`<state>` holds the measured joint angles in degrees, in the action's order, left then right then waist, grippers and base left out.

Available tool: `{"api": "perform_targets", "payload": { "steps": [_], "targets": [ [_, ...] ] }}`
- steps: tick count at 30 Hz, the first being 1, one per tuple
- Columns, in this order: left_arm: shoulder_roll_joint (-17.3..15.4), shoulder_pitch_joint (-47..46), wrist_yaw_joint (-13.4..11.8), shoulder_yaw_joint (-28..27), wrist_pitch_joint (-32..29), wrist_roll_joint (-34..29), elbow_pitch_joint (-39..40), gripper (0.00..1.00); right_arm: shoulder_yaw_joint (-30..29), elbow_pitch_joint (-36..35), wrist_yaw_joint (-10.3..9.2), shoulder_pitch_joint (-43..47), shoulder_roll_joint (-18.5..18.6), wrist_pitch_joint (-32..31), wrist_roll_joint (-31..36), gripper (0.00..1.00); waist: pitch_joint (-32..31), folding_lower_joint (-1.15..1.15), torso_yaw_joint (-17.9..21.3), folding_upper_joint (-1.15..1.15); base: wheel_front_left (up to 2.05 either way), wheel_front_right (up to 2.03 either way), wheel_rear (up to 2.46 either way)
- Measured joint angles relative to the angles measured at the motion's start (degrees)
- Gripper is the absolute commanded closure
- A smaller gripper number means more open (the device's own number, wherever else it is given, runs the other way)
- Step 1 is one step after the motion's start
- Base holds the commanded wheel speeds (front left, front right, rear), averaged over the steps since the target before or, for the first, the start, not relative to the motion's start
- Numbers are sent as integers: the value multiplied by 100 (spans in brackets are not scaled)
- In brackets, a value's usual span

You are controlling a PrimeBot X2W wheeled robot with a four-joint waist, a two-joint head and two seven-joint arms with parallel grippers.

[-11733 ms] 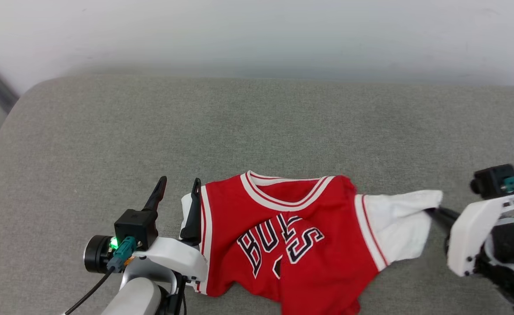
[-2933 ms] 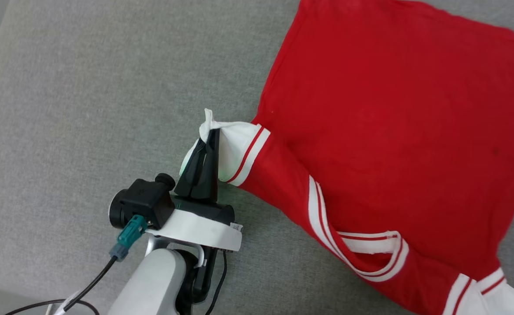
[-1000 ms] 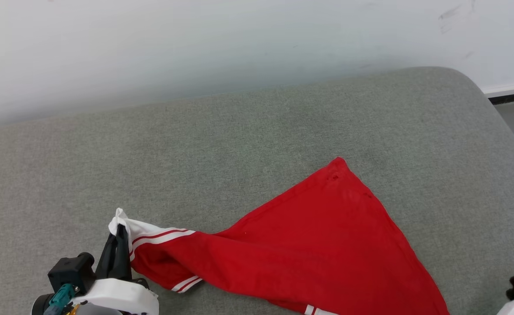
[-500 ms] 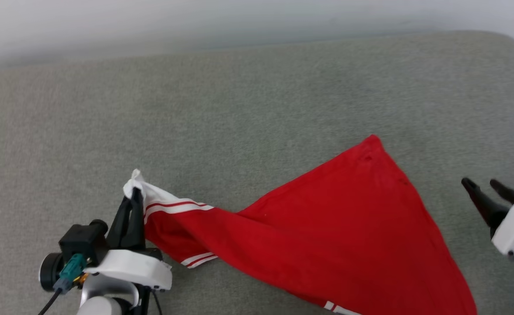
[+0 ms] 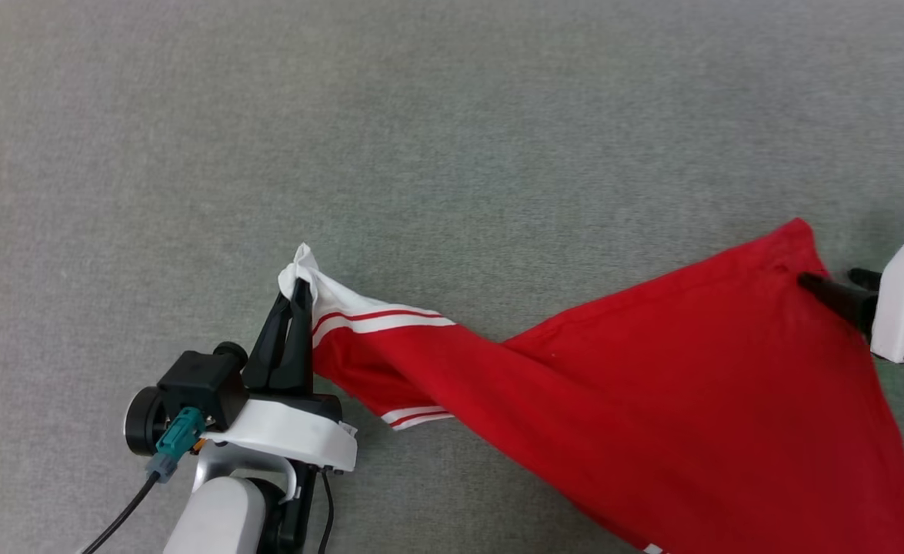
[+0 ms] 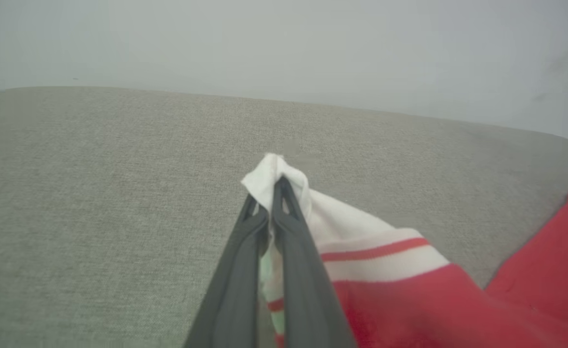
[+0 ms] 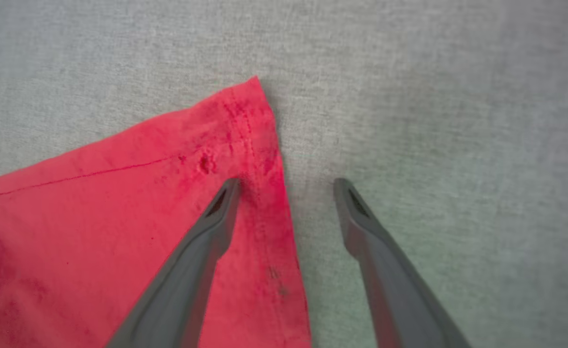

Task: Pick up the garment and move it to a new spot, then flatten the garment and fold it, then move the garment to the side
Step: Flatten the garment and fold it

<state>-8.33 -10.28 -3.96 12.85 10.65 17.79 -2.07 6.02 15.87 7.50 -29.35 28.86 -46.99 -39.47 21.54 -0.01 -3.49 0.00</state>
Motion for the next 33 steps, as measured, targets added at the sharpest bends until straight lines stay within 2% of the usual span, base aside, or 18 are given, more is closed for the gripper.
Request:
{"api": "perform_targets", "payload": {
  "steps": [6, 7, 8, 14, 17, 26, 33],
  "targets": [
    [76, -74, 40, 70, 100, 21, -185, 100, 193, 275, -1, -210, 67, -604, -182, 0, 201, 0, -240, 0, 0, 0, 0],
    [84, -75, 41, 70, 115, 32, -212, 100, 208, 300, -1, -233, 87, -691, -193, 70, 209, 1, -259, 0, 0, 0, 0],
    [87, -76, 42, 69, 125, 54, -243, 100, 216, 309, -1, -249, 98, -760, -194, 100, 209, 0, -270, 0, 0, 0, 0],
    [89, -76, 54, 59, 191, 113, -405, 100, 285, 396, -1, -250, 46, -876, -236, 100, 102, 0, -278, 0, 0, 0, 0],
    [89, -97, 98, 66, 188, 164, -536, 100, 260, 472, -1, -229, 14, -719, -134, 100, -13, 0, -278, 0, 0, 0, 0],
    [-148, -575, 292, 23, 1, 245, -937, 100, 289, 715, 0, -266, -115, 449, 404, 100, -712, 1, -179, 0, 0, 0, 0],
    [-294, -1321, 453, -219, -304, 578, -1532, 100, 278, 1185, 1, -572, -450, 895, 534, 100, -1451, 1, 58, 0, 0, 0, 0]
  ]
}}
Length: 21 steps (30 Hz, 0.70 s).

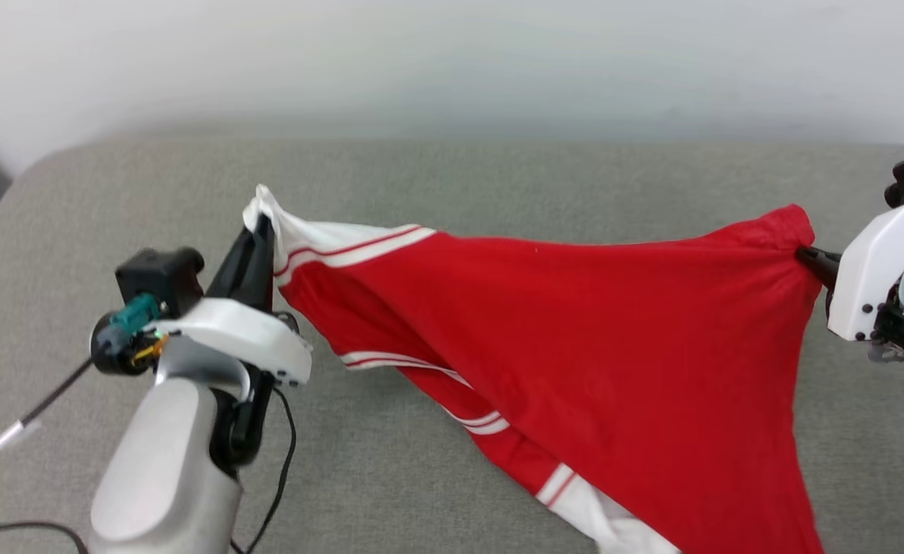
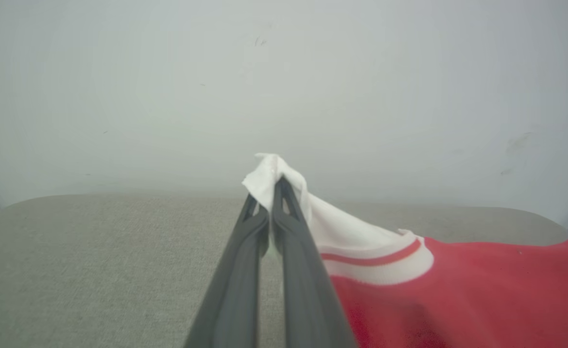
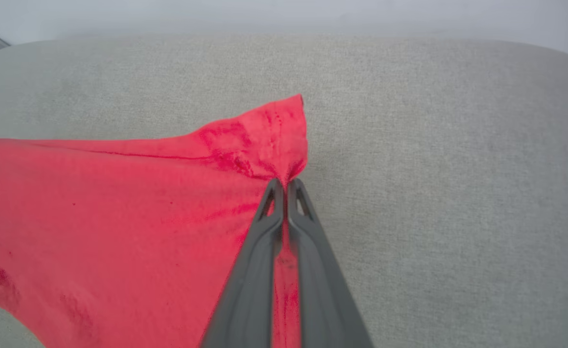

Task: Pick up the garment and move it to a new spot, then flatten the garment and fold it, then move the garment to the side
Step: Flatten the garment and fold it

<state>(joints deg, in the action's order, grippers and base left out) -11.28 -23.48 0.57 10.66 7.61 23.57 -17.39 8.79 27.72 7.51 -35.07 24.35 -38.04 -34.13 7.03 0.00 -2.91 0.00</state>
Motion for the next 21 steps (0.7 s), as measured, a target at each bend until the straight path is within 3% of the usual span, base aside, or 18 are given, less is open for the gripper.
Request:
{"api": "perform_targets", "payload": {
  "steps": [11, 21],
  "targets": [
    [-90, -1863, 231, -115, -218, 190, -1849, 100, 190, 549, 0, -750, -202, 577, 142, 100, -718, 1, 577, 0, 0, 0, 0],
    [-221, -3835, 341, 41, 58, -47, -2987, 100, 358, 733, 1, -2013, 70, 1315, 289, 100, -267, 1, 750, 0, 0, 0, 0]
  ]
}}
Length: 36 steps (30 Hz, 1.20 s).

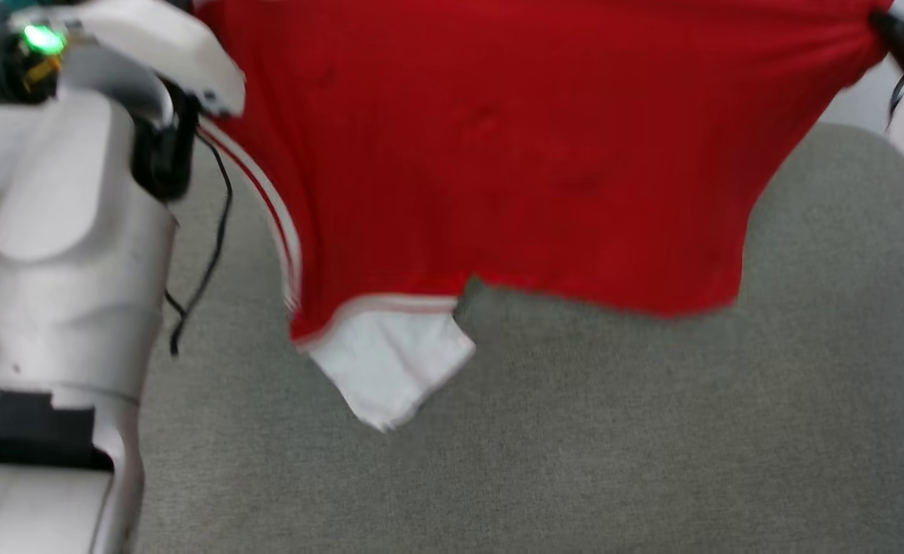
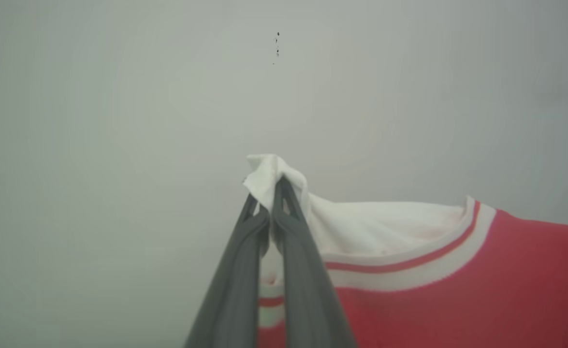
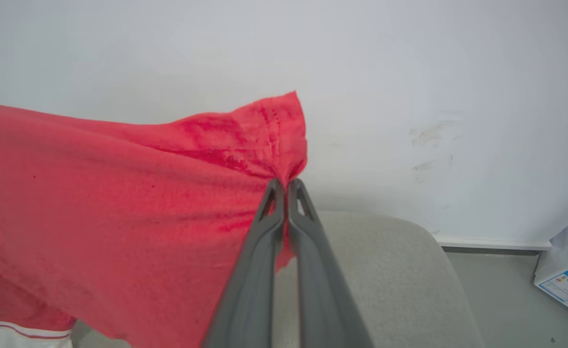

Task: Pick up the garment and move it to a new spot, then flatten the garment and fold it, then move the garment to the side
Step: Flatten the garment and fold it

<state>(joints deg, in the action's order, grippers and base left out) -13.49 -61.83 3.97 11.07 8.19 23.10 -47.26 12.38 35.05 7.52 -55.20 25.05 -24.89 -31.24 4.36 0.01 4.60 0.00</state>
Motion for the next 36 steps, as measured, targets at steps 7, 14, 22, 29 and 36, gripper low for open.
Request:
{"api": "perform_targets", "payload": {
  "steps": [7, 14, 22, 29, 36],
  "targets": [
    [-175, -1439, -64, 149, 260, -305, -88, 100, -46, 45, 1, -1110, 159, 571, 110, 100, 795, -1, 50, 0, 0, 0, 0],
    [-420, -2589, -67, 278, 249, -541, 18, 100, 103, 196, 1, -2053, 174, 1007, 88, 100, 1594, -1, 154, 0, 0, 0, 0],
    [-426, -3334, -145, 343, 192, -622, 102, 100, 409, 464, 0, -2908, 63, 1438, -16, 100, 2433, -2, 276, 0, 0, 0, 0],
    [-380, -3416, -165, 385, 240, -591, -14, 100, 770, 738, 0, -3444, -4, 1713, -198, 100, 2996, -2, 297, 0, 0, 0, 0],
    [-276, -3266, -147, 407, 319, -472, -202, 100, 1260, 973, 0, -3564, -92, 1934, -392, 100, 3274, -2, 229, 0, 0, 0, 0]
  ]
}}
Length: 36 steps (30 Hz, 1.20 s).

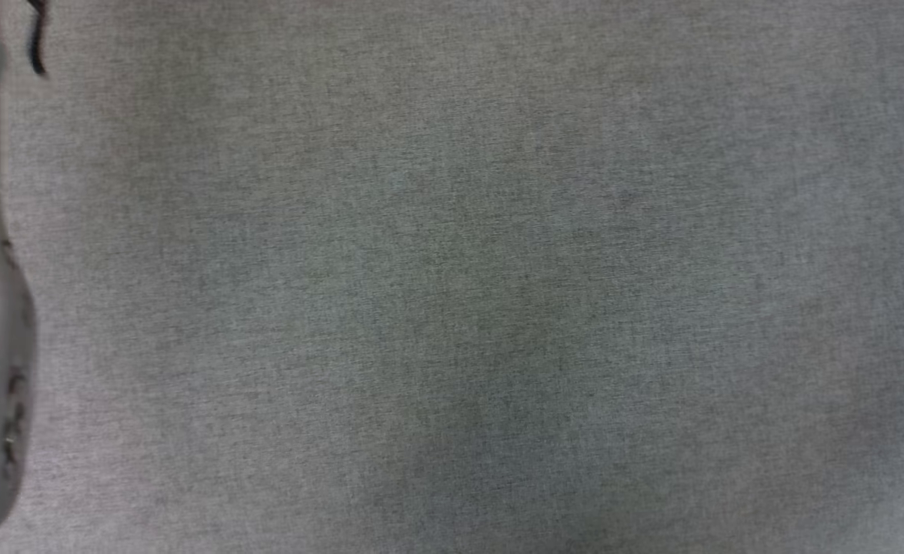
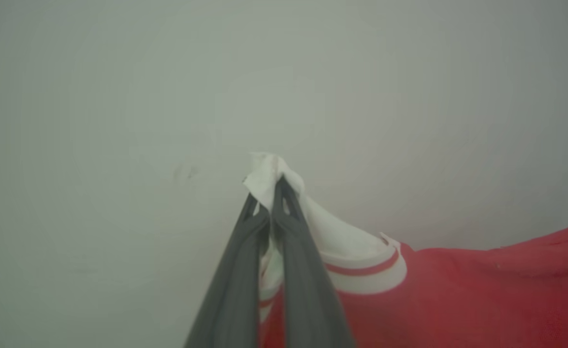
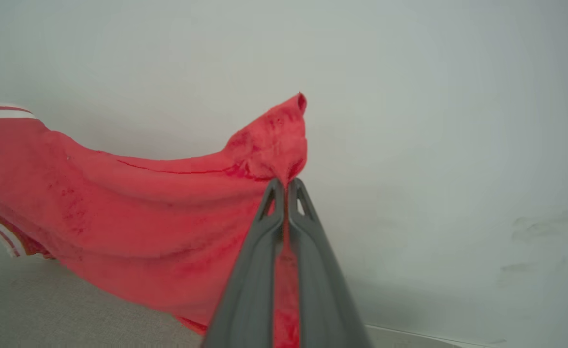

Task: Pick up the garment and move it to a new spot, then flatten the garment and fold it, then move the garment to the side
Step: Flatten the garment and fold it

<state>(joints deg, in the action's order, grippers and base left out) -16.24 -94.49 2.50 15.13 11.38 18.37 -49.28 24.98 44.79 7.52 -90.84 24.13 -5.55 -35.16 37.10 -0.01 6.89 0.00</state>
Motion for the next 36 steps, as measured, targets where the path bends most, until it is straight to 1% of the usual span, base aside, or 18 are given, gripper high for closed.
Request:
{"api": "perform_targets", "payload": {
  "steps": [4, 10, 12, 17, 22, 25, 30, 33, 36],
  "targets": [
    [123, 318, 58, -5, 116, 125, -182, 100, 258, 179, 0, 109, -1, 101, -203, 100, -56, 0, -71, 0, 0, 0, 0],
    [301, 1159, 208, -65, 296, 390, -422, 100, 708, 437, 0, 776, 100, 167, -522, 100, -447, 1, -190, 0, 0, 0, 0],
    [315, 1501, 257, -71, 326, 431, -450, 100, 884, 444, -1, 1071, 125, 210, -641, 100, -625, 1, -238, 0, 0, 0, 0],
    [315, 2732, 353, -231, 352, 677, -386, 100, 1373, 387, -1, 2103, 168, 259, -1005, 100, -1194, 1, -318, 0, 0, 0, 0],
    [277, 4124, 357, -425, 354, 773, 124, 100, 1748, 85, -1, 3134, 345, 355, -1385, 100, -1806, 2, -399, 0, 0, 0, 0],
    [159, 5037, 304, -570, 361, 835, 443, 100, 1995, -137, -1, 3785, 392, 355, -1551, 100, -2154, 2, -431, 0, 0, 0, 0],
    [32, 6437, 209, -654, 316, 938, 981, 100, 2137, -525, 0, 4676, 626, 555, -1793, 100, -2665, 3, -460, 0, 0, 0, 0],
    [-18, 7222, 40, -759, 63, 1103, 1401, 100, 2097, -760, 1, 5328, 788, 690, -1970, 100, -2953, 3, -487, 0, 0, 0, 0],
    [-85, 7992, -154, -871, -226, 1260, 1993, 100, 1939, -1001, 3, 5911, 958, 765, -2159, 100, -3211, 4, -515, 0, 0, 0, 0]
  ]
}}
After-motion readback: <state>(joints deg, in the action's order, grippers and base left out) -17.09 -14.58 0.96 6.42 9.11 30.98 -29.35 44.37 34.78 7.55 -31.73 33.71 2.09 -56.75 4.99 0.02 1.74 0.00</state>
